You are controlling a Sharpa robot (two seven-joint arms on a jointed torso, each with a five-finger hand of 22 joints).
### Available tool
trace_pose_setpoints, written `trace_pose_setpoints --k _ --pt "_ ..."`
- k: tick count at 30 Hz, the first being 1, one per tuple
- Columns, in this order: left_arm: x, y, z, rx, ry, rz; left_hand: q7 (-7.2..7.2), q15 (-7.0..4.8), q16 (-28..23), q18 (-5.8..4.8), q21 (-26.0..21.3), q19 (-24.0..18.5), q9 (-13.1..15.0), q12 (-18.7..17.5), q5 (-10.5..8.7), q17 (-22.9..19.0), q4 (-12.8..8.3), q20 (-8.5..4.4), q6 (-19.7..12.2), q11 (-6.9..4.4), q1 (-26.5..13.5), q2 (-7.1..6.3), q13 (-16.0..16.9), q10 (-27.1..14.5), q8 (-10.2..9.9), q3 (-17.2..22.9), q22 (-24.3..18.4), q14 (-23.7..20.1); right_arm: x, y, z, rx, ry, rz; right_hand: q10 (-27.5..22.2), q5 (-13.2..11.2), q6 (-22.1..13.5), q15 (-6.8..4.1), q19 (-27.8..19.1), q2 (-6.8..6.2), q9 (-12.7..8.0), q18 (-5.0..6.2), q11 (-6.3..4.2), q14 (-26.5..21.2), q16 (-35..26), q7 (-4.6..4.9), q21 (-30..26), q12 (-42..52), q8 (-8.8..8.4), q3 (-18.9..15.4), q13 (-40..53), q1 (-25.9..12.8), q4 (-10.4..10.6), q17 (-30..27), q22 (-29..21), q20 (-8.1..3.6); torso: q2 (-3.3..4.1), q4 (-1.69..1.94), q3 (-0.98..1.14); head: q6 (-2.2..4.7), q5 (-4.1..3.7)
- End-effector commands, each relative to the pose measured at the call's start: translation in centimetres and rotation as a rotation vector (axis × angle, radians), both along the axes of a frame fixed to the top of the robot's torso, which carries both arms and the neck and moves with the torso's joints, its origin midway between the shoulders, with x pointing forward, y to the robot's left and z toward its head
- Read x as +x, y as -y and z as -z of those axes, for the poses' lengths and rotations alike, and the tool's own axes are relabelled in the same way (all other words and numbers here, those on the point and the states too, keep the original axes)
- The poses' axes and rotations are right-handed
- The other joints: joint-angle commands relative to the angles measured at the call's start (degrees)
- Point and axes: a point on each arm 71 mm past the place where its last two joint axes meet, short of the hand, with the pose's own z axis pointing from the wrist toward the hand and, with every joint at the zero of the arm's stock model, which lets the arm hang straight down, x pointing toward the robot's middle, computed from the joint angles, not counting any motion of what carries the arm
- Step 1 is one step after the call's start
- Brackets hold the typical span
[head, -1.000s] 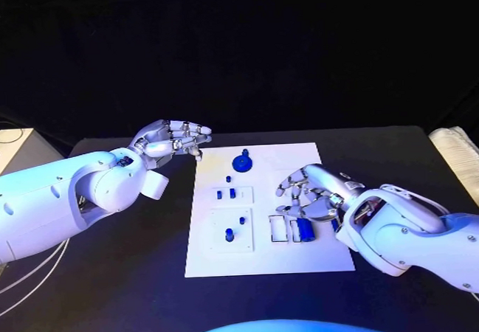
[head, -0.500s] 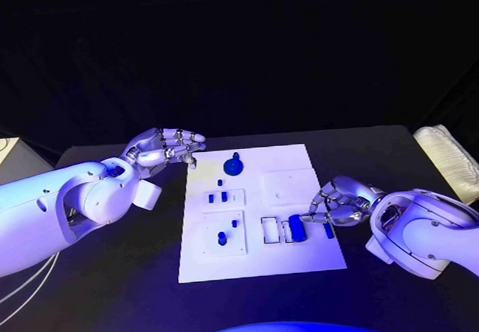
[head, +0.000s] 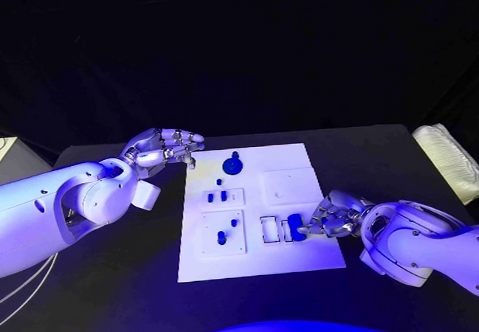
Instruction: Assemble the parts on the task board
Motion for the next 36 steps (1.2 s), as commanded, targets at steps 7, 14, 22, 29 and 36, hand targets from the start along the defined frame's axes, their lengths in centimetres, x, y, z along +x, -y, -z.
trace_pose_setpoints --k 7,14,22,29,36 --pt "-0.1 0.1 -0.1 -0.015 0.000 0.012 0.04 0.05 -0.39 0.82 -0.28 0.30 -0.07 0.37 -0.02 0.05 -0.05 0.02 -0.12 -0.06 -0.12 0.45 0.07 -0.08 0.36 -0.38 -0.05 0.12 0.3 -0.9 0.8 -0.017 0.010 0.019 0.55 0.16 -0.21 -0.22 5.92 0.08 0.08 -0.74 0.08 4.79 0.42 -0.33 0.39 -0.07 0.30 -0.44 2.59 -0.51 -0.06 9.04 15.01 -0.38 0.01 -0.06 0.07 -0.39 0.13" --pt "-0.1 -0.1 0.0 -0.014 -0.004 0.009 0.04 0.05 -0.40 0.82 -0.34 0.33 -0.08 0.38 0.00 0.07 0.01 0.02 -0.14 -0.06 -0.18 0.52 0.07 -0.10 0.39 -0.40 -0.10 0.12 0.5 -1.6 1.1 -0.014 0.008 0.010 0.58 0.17 -0.26 -0.21 5.94 0.06 0.10 -0.76 0.08 4.79 0.43 -0.32 0.49 -0.10 0.39 -1.03 2.69 -0.69 -0.06 9.07 15.03 -0.37 -0.02 -0.05 0.03 -0.51 0.17" --pt "-0.1 -0.1 0.0 -0.014 -0.009 0.010 0.05 0.06 -0.41 0.82 -0.37 0.34 -0.10 0.38 0.00 0.08 0.03 0.02 -0.21 -0.05 -0.21 0.51 0.06 -0.12 0.37 -0.42 -0.12 0.12 0.9 -2.1 1.7 -0.037 0.004 0.001 0.52 0.23 -0.35 -0.20 5.95 0.28 0.11 -0.77 0.09 4.81 0.47 -0.31 0.55 -0.22 0.45 -1.26 2.66 -0.40 -0.16 9.18 15.05 -0.36 -0.01 0.03 -0.03 -0.70 0.13" --pt "-0.1 -0.1 0.0 -0.014 -0.011 0.010 0.05 0.06 -0.41 0.82 -0.37 0.34 -0.10 0.38 0.00 0.08 0.03 0.02 -0.21 -0.05 -0.21 0.51 0.06 -0.12 0.37 -0.42 -0.12 0.12 1.0 -2.3 1.9 -0.041 0.001 0.002 0.71 0.25 -0.67 -0.20 5.99 1.52 0.13 -0.81 0.07 4.83 0.52 -0.32 0.75 -0.40 1.01 -1.20 3.33 5.10 -0.75 9.37 15.10 -0.36 -0.03 0.04 -0.07 -0.80 0.07" --pt "-0.1 -0.2 0.0 -0.014 -0.012 0.010 0.06 0.06 -0.43 0.82 -0.43 0.36 -0.12 0.38 0.02 0.10 0.07 0.02 -0.24 -0.05 -0.26 0.55 0.05 -0.16 0.39 -0.43 -0.16 0.12 1.0 -2.1 1.7 -0.015 0.032 0.030 1.21 0.48 -0.38 -0.34 5.99 2.54 -0.34 -0.81 -0.11 4.89 0.62 -0.46 0.75 -0.22 1.15 3.03 4.18 10.30 -0.94 9.70 15.10 -0.45 -0.12 0.05 -0.09 -0.82 0.03"
